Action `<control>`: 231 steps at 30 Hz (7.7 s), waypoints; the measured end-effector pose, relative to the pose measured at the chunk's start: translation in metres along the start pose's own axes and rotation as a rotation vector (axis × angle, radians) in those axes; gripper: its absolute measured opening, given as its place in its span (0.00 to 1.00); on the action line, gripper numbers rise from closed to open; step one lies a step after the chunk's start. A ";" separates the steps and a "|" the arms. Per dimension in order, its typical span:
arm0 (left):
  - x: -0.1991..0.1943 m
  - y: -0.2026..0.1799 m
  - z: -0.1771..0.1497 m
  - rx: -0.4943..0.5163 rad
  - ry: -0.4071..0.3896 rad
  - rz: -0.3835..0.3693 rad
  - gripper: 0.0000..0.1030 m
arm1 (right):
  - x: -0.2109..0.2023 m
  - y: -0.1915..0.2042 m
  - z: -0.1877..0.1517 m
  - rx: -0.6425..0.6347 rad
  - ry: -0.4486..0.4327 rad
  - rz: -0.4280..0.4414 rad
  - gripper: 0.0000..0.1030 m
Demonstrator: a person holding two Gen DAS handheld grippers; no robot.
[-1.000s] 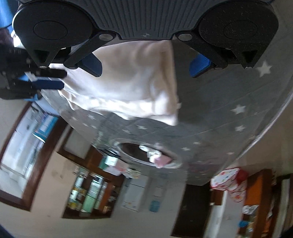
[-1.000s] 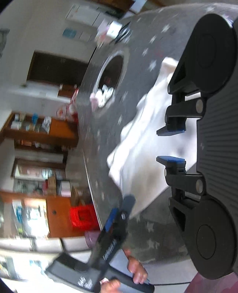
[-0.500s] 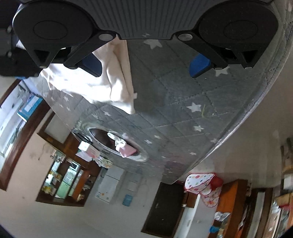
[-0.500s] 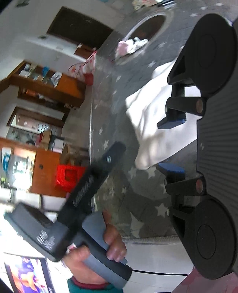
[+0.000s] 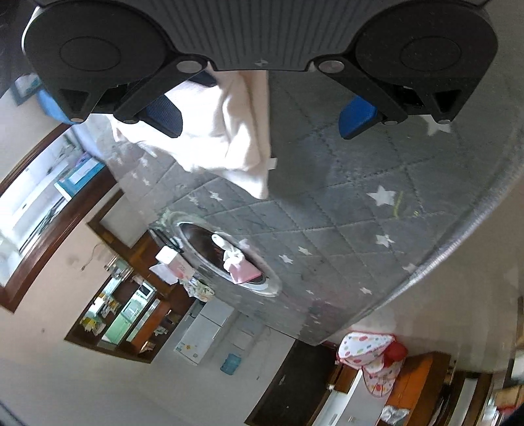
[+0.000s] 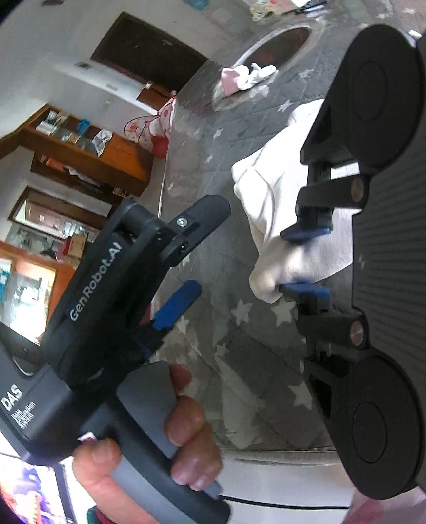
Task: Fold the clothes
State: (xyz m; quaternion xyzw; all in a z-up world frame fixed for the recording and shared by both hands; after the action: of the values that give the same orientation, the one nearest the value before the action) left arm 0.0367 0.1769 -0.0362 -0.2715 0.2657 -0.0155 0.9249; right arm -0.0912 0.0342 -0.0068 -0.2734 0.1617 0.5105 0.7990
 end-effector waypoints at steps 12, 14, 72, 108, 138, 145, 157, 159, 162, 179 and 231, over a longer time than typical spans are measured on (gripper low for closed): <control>0.030 -0.016 -0.002 -0.207 0.083 -0.080 1.00 | -0.032 -0.037 0.016 0.221 -0.114 0.006 0.14; 0.036 -0.017 -0.005 -0.247 0.100 -0.092 0.99 | -0.036 -0.040 0.016 0.236 -0.126 0.005 0.14; 0.057 -0.024 -0.025 -0.180 0.075 -0.036 0.23 | -0.082 -0.195 -0.137 0.784 -0.047 -0.363 0.15; 0.069 -0.119 -0.004 0.076 0.040 -0.109 0.14 | -0.177 -0.213 -0.142 0.776 -0.111 -0.570 0.27; 0.079 -0.132 -0.010 0.131 0.079 -0.121 0.14 | -0.175 -0.205 -0.126 0.736 -0.151 -0.542 0.08; 0.089 -0.167 -0.012 0.168 0.086 -0.178 0.14 | -0.210 -0.218 -0.121 0.690 -0.168 -0.640 0.08; 0.114 -0.223 -0.020 0.244 0.116 -0.223 0.14 | -0.244 -0.244 -0.142 0.694 -0.147 -0.753 0.08; 0.118 -0.226 -0.023 0.251 0.124 -0.221 0.14 | -0.244 -0.248 -0.148 0.698 -0.135 -0.764 0.08; 0.124 -0.227 -0.028 0.254 0.142 -0.217 0.14 | -0.241 -0.252 -0.157 0.714 -0.122 -0.770 0.08; 0.149 -0.213 -0.061 0.251 0.274 -0.181 0.14 | -0.218 -0.257 -0.198 0.770 -0.024 -0.768 0.08; 0.110 -0.181 -0.063 0.408 0.252 -0.106 0.54 | -0.198 -0.219 -0.194 0.741 0.037 -0.681 0.38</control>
State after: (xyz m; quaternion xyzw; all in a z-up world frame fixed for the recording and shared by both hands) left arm 0.1201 -0.0274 -0.0417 -0.0887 0.3559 -0.1510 0.9180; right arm 0.0269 -0.2990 0.0040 -0.0175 0.2479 0.1244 0.9606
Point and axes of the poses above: each gripper's, at about its wrist camera, not at the fingertips, and x roughly the way its jaws point, y to its left, z to its top, the point moved 7 cm from there along x, roughly the way its jaws point, and after that the axes turned 7 degrees about -y, right-handed, at the moved point
